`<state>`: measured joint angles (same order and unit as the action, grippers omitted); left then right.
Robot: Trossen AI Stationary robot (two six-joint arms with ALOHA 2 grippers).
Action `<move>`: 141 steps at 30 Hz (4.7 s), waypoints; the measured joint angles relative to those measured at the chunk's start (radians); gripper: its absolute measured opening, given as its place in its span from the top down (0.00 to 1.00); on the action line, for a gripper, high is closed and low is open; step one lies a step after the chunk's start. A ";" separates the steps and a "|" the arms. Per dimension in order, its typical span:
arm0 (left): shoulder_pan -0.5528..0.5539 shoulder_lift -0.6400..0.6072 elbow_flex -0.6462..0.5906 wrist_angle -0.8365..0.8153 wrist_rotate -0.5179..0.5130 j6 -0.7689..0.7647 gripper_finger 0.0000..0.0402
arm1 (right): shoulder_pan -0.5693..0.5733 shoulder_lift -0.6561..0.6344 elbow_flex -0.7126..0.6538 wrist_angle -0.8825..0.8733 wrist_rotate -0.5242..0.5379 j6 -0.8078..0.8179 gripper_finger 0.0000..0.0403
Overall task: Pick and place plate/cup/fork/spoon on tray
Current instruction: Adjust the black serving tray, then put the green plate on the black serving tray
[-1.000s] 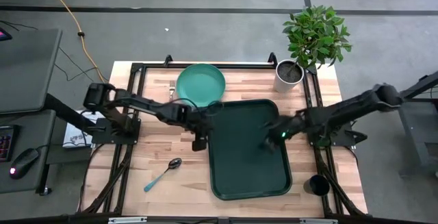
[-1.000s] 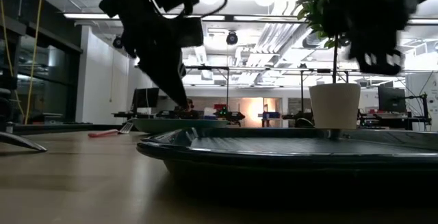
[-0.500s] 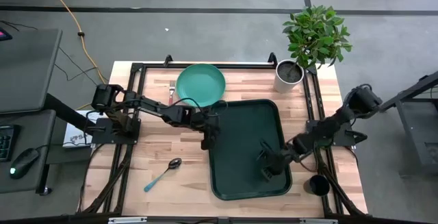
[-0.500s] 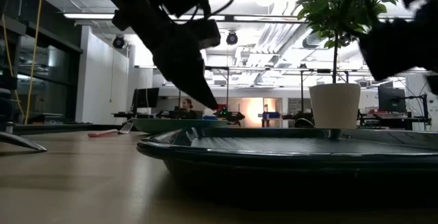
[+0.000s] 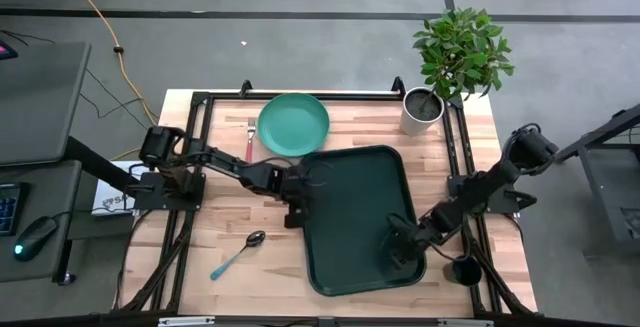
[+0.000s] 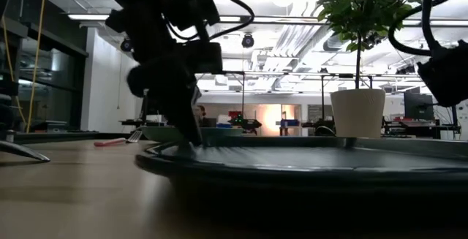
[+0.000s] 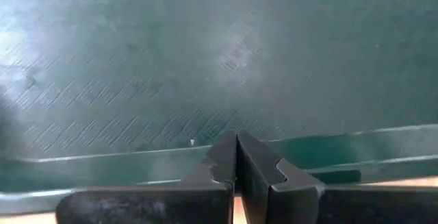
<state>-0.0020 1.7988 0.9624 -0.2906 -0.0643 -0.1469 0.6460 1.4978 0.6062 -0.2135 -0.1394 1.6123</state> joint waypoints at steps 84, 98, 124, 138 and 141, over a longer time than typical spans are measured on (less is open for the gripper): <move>-0.134 0.020 -0.006 0.053 0.006 -0.470 1.00 | -0.413 -0.083 -0.018 -0.183 0.171 -0.595 1.00; -0.026 -0.447 -0.004 -0.157 -0.278 -0.278 1.00 | -0.435 -0.483 -0.018 0.011 0.376 -0.640 1.00; 0.454 -0.174 -0.006 -0.236 -0.071 -0.164 0.36 | -0.535 -0.477 -0.017 0.121 0.374 -0.723 1.00; 0.458 -0.086 -0.005 -0.241 -0.183 -0.136 0.74 | -0.535 -0.477 -0.017 0.122 0.375 -0.713 1.00; 0.461 -0.086 -0.005 -0.252 -0.183 -0.110 0.94 | -0.535 -0.477 -0.017 0.130 0.375 -0.714 1.00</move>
<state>0.4592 1.7130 0.9569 -0.5425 -0.2470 -0.2573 0.1114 1.0210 0.5888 -0.0834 0.2356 0.8980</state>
